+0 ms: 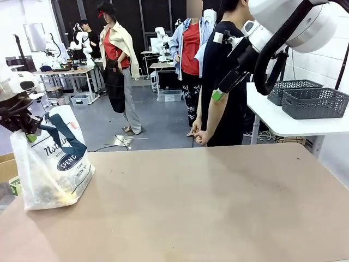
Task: Transfer purchased items from the store into the shopping bag.
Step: Move the Reusable shopping bag to the right side of the table.
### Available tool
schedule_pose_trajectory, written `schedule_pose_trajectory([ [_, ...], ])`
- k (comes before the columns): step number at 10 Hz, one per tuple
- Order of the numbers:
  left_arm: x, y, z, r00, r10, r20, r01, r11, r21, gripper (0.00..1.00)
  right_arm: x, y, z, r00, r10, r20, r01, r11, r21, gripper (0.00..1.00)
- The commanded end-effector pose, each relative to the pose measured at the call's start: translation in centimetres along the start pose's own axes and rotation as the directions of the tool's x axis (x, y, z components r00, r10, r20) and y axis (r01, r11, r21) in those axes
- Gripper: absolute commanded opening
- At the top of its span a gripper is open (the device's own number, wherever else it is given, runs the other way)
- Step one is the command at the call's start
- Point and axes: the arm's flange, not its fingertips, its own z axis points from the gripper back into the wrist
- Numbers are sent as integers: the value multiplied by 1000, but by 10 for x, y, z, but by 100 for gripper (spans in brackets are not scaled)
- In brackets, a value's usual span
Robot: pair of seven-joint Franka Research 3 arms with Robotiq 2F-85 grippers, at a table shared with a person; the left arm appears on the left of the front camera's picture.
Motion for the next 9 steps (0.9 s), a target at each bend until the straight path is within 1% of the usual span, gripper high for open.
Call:
schedule_pose_trajectory([
  [1, 0, 0, 0, 1000, 0, 0, 0, 1000, 0, 19, 2, 0, -1, 1000, -18, -1, 18, 1000, 1, 100],
  [5, 1, -7, 15, 999, 31, -30, -30, 999, 15, 97, 2, 0, -1, 1000, -18, -1, 18, 1000, 1, 100],
  [6, 0, -7, 19, 999, 34, -35, -34, 999, 11, 100, 2, 0, -1, 1000, -18, -1, 18, 1000, 1, 100],
  [9, 0, -7, 35, 998, 49, -33, -49, 999, -7, 100, 2, 0, -1, 1000, -18, -1, 18, 1000, 1, 100],
])
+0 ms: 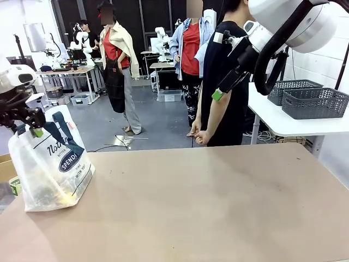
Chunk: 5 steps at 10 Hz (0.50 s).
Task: Transfer purchased items from the store into the shopping bag.
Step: Move the Reusable shopping bag to the right side of the table.
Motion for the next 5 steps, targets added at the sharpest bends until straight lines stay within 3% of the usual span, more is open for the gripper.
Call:
schedule_pose_trajectory([
  [1, -1, -1, 12, 999, 43, 3, -43, 999, -6, 100, 2, 0, -1, 1000, -18, -1, 18, 1000, 1, 100],
  [5, -4, 2, 18, 999, 47, 17, -47, 999, -20, 100, 2, 0, -1, 1000, -18, -1, 18, 1000, 1, 100],
])
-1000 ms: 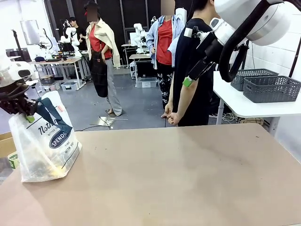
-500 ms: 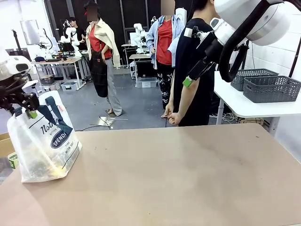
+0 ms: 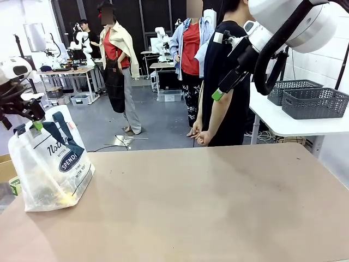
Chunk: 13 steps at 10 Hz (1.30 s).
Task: Transfer purchased items from the store into the shopping bag.
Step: Move the Reusable shopping bag to the right side of the table.
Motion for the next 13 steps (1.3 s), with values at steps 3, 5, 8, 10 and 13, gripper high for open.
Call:
schedule_pose_trajectory([
  [3, 0, -1, -1, 1000, 5, -16, -5, 1000, -13, 100, 2, 0, -1, 1000, -18, -1, 18, 1000, 1, 100],
  [5, -1, -1, -1, 1000, 10, -15, -10, 1000, 10, 100, 2, 0, -1, 1000, -18, -1, 18, 1000, 1, 100],
  [8, 0, -1, -2, 1000, -1, -7, 1, 1000, 0, 100, 2, 0, -1, 1000, -18, -1, 18, 1000, 1, 100],
  [10, 1, -10, 11, 995, -104, -3, 104, 995, 6, 100, 2, 0, -1, 1000, -18, -1, 18, 1000, 1, 100],
  [13, 21, -29, 30, 941, -337, 10, 336, 935, -114, 100, 2, 0, -1, 1000, -18, -1, 18, 1000, 1, 100],
])
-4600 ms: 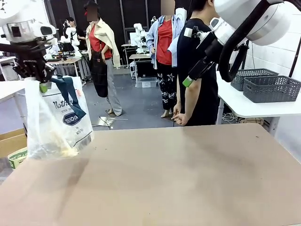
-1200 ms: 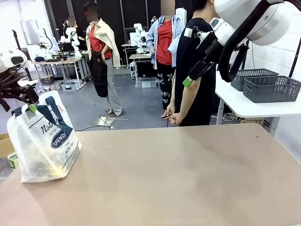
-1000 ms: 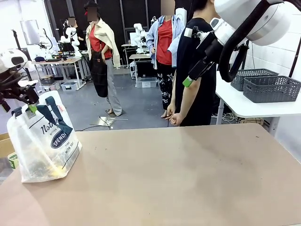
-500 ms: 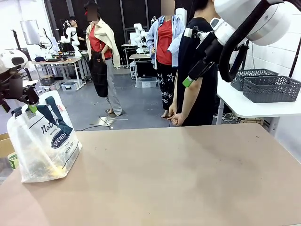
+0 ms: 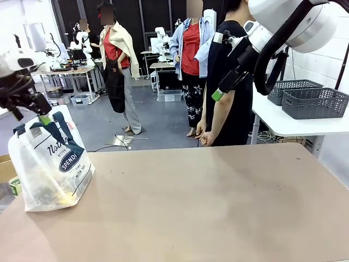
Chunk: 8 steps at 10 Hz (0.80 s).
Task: Transfer purchased items from the store into the shopping bag.
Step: Move the Reusable shopping bag to the right side of the table.
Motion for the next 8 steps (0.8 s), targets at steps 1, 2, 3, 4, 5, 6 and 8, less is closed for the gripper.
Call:
schedule_pose_trajectory([
  [1, 19, -2, 6, 976, -212, 58, 217, 970, -110, 100, 2, 0, -1, 1000, -18, -1, 18, 1000, 1, 100],
  [2, 31, -5, 2, 956, -273, 105, 284, 953, -109, 100, 2, 0, -1, 1000, -18, -1, 18, 1000, 1, 100],
  [3, 35, -10, 4, 937, -319, 145, 339, 929, -145, 100, 2, 0, -1, 1000, -18, -1, 18, 1000, 1, 100],
  [4, 43, -16, 4, 898, -383, 215, 420, 893, -160, 100, 2, 0, -1, 1000, -18, -1, 18, 1000, 1, 100],
  [5, 46, -20, 7, 846, -452, 283, 508, 843, -174, 100, 2, 0, -1, 1000, -18, -1, 18, 1000, 1, 100],
  [6, 49, -21, 6, 783, -493, 380, 590, 783, -199, 100, 2, 0, -1, 1000, -18, -1, 18, 1000, 1, 100],
  [8, 58, -13, 5, 730, -522, 441, 664, 693, -280, 100, 2, 0, -1, 1000, -18, -1, 18, 1000, 1, 100],
])
